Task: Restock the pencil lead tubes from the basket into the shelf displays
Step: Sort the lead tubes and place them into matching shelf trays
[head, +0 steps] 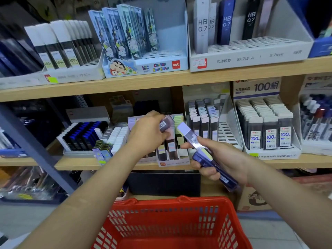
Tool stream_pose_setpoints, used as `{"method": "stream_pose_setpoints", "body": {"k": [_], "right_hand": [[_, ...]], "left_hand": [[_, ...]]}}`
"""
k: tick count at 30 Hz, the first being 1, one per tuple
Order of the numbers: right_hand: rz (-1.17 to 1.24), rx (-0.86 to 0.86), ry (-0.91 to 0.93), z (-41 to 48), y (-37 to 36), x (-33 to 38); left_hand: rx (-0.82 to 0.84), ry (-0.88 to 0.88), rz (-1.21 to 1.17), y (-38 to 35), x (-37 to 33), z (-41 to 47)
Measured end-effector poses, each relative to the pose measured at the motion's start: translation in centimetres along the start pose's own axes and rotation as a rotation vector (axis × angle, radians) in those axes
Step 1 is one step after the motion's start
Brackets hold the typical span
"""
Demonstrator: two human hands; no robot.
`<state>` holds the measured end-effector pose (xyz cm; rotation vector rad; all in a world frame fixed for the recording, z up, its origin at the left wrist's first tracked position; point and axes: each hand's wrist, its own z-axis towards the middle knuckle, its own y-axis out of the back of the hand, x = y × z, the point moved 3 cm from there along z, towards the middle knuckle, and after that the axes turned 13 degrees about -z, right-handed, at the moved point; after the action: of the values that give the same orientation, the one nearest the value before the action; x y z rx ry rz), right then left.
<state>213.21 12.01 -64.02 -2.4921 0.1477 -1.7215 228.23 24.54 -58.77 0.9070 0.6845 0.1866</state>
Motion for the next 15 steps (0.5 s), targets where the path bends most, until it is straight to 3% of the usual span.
{"method": "stream_pose_setpoints", "body": {"k": [9, 13, 15], "right_hand": [[0.038, -0.093, 0.005, 0.5, 0.4, -0.1], [0.079, 0.006, 0.032, 0.5, -0.2, 0.3], [0.091, 0.071, 0.042, 0.4, -0.7, 0.6]], "left_hand": [[-0.011, 0.118, -0.14, 2.1, 1.3, 0.3], [-0.02, 0.194, -0.563, 2.6, -0.1, 0.1], [0.056, 0.259, -0.726, 2.5, -1.2, -0.2]]}}
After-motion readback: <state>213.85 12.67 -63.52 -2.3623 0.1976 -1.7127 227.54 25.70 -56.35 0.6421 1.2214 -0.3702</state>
